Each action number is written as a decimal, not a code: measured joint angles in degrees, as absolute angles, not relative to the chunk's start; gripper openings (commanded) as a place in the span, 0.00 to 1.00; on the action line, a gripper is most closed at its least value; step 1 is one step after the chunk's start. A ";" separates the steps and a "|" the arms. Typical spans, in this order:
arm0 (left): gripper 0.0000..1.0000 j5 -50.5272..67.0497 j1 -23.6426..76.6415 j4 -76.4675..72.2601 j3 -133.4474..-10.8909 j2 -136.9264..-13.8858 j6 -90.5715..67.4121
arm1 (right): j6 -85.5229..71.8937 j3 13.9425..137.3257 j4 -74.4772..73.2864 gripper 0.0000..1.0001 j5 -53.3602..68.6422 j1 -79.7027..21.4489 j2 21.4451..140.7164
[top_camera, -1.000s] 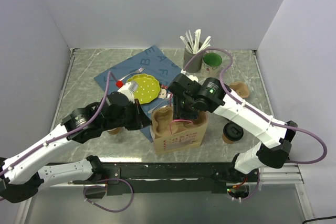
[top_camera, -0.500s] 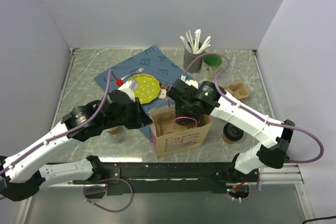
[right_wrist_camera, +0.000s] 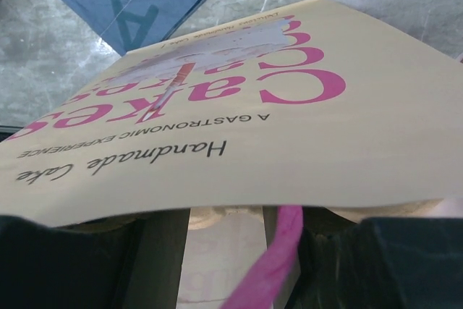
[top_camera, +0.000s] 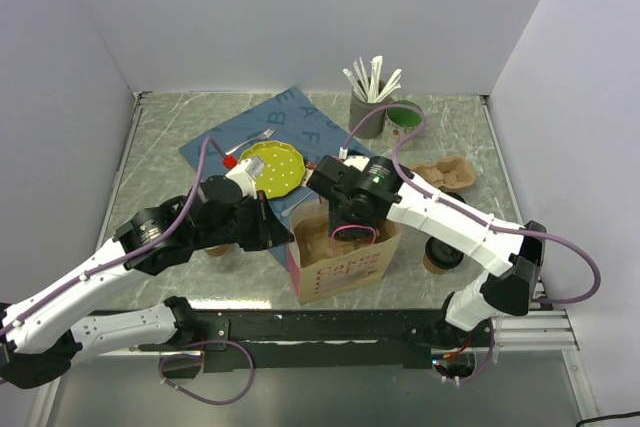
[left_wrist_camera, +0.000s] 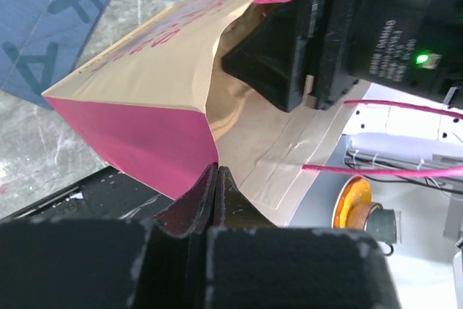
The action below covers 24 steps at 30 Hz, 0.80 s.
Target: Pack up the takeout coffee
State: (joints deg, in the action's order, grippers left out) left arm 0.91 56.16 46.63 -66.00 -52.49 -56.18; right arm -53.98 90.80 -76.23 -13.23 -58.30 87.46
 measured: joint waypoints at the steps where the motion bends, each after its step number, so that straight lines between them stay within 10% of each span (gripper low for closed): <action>1: 0.01 1.19 56.16 46.52 -65.98 -52.49 -56.21 | -54.26 90.52 -76.31 0.50 -13.50 -58.57 87.46; 10: 0.01 2.81 56.18 46.37 -65.12 -52.14 -55.90 | -56.23 87.35 -76.51 0.70 -14.63 -61.47 88.49; 24: 0.01 2.33 56.18 47.81 -65.14 -51.68 -52.31 | -55.61 96.09 -77.12 0.71 -14.92 -61.91 87.83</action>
